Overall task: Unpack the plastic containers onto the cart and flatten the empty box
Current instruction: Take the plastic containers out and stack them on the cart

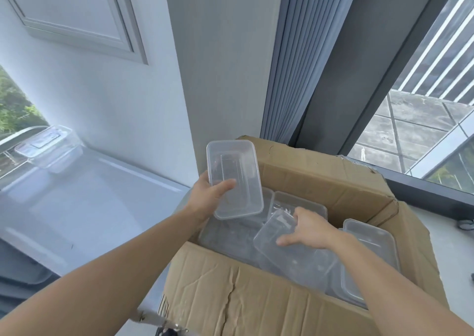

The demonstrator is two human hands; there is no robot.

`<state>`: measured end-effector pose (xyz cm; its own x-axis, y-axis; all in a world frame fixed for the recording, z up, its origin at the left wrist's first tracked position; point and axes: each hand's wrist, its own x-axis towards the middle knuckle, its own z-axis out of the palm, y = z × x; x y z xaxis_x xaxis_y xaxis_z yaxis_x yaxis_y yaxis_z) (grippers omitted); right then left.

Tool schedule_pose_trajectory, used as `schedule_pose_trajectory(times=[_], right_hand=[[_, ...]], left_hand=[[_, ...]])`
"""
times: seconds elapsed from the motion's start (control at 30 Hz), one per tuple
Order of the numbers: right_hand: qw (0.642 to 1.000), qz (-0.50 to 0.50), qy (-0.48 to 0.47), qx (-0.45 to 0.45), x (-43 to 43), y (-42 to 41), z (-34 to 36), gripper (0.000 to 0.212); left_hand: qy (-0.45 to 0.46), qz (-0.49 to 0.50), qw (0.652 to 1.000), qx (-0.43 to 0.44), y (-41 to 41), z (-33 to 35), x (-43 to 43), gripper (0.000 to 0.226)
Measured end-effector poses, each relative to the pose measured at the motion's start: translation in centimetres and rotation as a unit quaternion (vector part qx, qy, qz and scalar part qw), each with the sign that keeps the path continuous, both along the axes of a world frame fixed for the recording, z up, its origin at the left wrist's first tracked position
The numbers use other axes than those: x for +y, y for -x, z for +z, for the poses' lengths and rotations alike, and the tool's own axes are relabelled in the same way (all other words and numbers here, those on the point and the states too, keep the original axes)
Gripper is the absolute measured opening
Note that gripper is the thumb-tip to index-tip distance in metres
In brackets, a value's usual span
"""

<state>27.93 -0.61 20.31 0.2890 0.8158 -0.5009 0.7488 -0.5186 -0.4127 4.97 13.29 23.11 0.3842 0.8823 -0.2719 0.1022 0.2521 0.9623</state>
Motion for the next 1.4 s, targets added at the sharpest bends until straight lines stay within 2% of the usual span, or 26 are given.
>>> schedule_pose_trajectory(times=[0.13, 0.2, 0.27, 0.33, 0.4, 0.47, 0.57, 0.7, 0.8, 0.83, 0.93, 1.03, 1.13, 1.2, 1.33, 1.4], right_hand=[[0.997, -0.04, -0.06, 0.017, 1.1, 0.6, 1.4, 0.061], [0.987, -0.086, -0.122, 0.057, 2.2, 1.6, 2.8, 0.058], [0.948, -0.17, -0.201, 0.178, 3.4, 2.9, 4.5, 0.059], [0.884, -0.226, -0.261, 0.315, 4.7, 4.3, 5.7, 0.057], [0.839, -0.254, -0.267, 0.401, 6.0, 6.1, 6.5, 0.039], [0.811, -0.277, -0.246, 0.452, 7.2, 8.2, 6.8, 0.031], [0.793, -0.275, -0.222, 0.496, 9.2, 12.3, 7.2, 0.023], [0.793, -0.25, -0.213, 0.512, 12.7, 19.7, 7.2, 0.023], [0.801, -0.256, -0.206, 0.5, 15.7, 26.4, 6.4, 0.054], [0.803, -0.257, -0.21, 0.496, 16.9, 28.7, 6.0, 0.054], [0.807, -0.26, -0.216, 0.485, 20.1, 35.5, 5.0, 0.035], [0.821, -0.238, -0.192, 0.482, 22.7, 41.7, 4.2, 0.039], [0.833, -0.213, -0.172, 0.48, 24.9, 46.6, 3.9, 0.028], [0.836, -0.204, -0.163, 0.482, 26.2, 48.9, 3.8, 0.024], [0.846, -0.209, -0.156, 0.465, 28.1, 51.5, 2.6, 0.029], [0.848, -0.222, -0.155, 0.456, 29.4, 52.2, 1.7, 0.028]], left_hand=[[-0.001, 0.033, 0.999, -0.007, 2.0, 1.3, 0.6, 0.055], [-0.003, 0.044, 0.999, -0.013, 3.4, 1.8, 1.1, 0.06], [0.005, 0.063, 0.998, -0.012, 5.1, 2.2, 1.7, 0.073], [0.01, 0.093, 0.996, -0.009, 6.8, 2.6, 2.4, 0.079], [0.017, 0.112, 0.993, -0.018, 8.7, 2.8, 3.1, 0.081], [0.015, 0.128, 0.991, -0.026, 10.7, 3.2, 3.6, 0.068], [0.017, 0.147, 0.988, -0.041, 14.8, 3.4, 4.9, 0.047], [0.018, 0.182, 0.982, -0.046, 23.1, 2.7, 7.4, 0.03], [0.023, 0.217, 0.976, -0.031, 30.7, 1.9, 9.1, 0.029], [0.022, 0.225, 0.974, -0.021, 33.3, 1.8, 9.6, 0.034], [0.032, 0.244, 0.969, 0.024, 40.8, 1.2, 10.7, 0.047], [0.04, 0.262, 0.962, 0.058, 47.4, 0.9, 11.4, 0.047], [0.043, 0.276, 0.957, 0.081, 52.6, 1.0, 12.2, 0.062], [0.047, 0.295, 0.951, 0.081, 54.9, 0.8, 12.7, 0.058], [0.067, 0.303, 0.947, 0.087, 56.8, -0.2, 13.8, 0.061], [0.068, 0.304, 0.946, 0.09, 57.2, -0.6, 15.1, 0.053]])
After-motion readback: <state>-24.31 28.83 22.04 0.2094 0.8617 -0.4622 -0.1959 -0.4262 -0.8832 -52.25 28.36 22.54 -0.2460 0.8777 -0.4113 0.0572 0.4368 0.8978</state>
